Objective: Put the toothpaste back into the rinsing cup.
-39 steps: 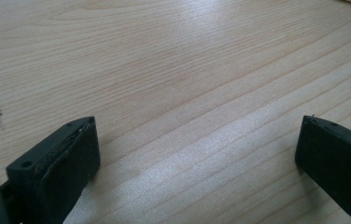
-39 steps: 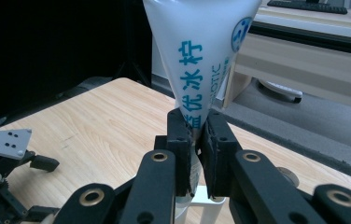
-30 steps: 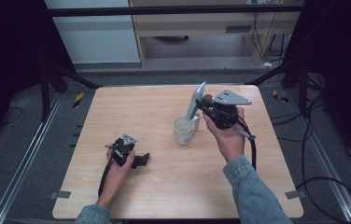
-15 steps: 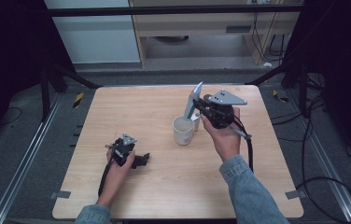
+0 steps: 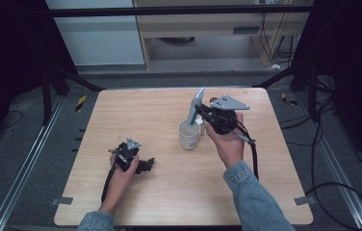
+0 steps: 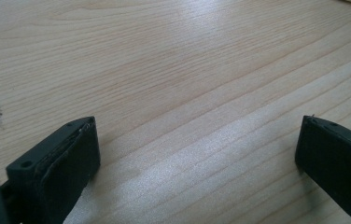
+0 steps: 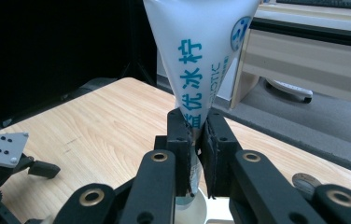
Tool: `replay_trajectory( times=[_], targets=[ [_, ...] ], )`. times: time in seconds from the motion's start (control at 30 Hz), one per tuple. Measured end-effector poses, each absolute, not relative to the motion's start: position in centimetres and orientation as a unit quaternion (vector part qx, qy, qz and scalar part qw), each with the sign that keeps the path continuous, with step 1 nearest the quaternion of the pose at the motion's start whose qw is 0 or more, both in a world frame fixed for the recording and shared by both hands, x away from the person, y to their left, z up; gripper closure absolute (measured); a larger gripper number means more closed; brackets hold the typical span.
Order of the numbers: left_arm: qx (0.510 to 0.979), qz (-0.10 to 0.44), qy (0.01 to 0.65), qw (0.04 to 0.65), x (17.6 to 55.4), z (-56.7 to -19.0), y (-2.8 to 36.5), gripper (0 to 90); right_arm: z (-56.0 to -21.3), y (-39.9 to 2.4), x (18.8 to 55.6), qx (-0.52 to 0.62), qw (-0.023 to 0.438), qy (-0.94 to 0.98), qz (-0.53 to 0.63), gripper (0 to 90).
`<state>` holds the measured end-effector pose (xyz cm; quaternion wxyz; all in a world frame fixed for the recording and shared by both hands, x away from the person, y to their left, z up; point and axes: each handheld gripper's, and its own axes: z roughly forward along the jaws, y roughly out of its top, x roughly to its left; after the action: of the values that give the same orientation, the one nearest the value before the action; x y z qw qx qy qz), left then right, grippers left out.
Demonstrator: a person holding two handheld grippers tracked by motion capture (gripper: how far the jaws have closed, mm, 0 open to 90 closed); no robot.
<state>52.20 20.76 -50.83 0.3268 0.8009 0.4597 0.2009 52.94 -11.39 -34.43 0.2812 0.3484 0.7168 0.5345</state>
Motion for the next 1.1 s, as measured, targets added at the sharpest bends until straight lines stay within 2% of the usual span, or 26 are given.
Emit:
replay_trajectory(
  times=[1.1],
  targets=[
    [0.801,0.201,0.460,0.327,52.2,-50.8,20.8,0.0,-37.5,-10.7,53.9,0.364,0.257,0.738,0.507,82.4]
  ],
)
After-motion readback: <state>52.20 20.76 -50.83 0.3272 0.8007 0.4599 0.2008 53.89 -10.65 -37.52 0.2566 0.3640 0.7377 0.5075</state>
